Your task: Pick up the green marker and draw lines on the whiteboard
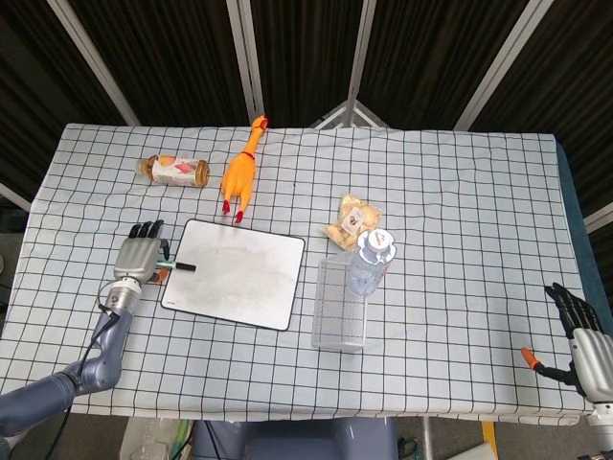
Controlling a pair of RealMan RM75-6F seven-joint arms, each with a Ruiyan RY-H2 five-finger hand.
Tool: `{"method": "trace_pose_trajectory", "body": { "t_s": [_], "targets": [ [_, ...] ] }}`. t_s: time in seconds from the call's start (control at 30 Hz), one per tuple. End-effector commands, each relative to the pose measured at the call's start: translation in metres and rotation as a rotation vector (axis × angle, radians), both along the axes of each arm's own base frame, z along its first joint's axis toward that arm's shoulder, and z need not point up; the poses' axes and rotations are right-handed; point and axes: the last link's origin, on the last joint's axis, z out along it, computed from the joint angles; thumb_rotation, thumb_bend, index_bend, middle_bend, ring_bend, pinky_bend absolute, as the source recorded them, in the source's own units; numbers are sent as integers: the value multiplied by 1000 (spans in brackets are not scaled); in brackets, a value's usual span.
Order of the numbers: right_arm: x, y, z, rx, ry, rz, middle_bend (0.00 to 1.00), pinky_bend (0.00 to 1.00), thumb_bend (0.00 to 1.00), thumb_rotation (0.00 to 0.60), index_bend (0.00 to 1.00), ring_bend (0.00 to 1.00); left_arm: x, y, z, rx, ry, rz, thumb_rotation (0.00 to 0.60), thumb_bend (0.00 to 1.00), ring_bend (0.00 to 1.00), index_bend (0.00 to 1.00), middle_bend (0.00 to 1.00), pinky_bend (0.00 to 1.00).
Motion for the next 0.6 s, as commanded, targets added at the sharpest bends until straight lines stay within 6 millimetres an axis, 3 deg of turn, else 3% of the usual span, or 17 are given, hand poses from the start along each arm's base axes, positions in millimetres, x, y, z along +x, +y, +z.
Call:
{"method": "trace_pose_trajectory", "body": {
  "t_s": [0.03, 0.3, 0.6],
  "targets": [
    [0, 0, 0, 0, 0, 0, 0, 0, 268, 600, 0, 0, 3, 1, 0, 22, -29, -2, 600, 556, 0, 643, 106, 0],
    [-1, 0, 0, -1, 0, -2, 0, 0, 268, 600, 0, 0, 26, 1, 12, 114, -246, -17, 600, 565, 0, 685, 161, 1],
    [1, 0, 0, 3, -3, 0, 0, 0, 268, 600, 0, 0, 73, -8, 16, 75, -678, -27, 600, 561, 0, 697, 173, 7]
  ]
}}
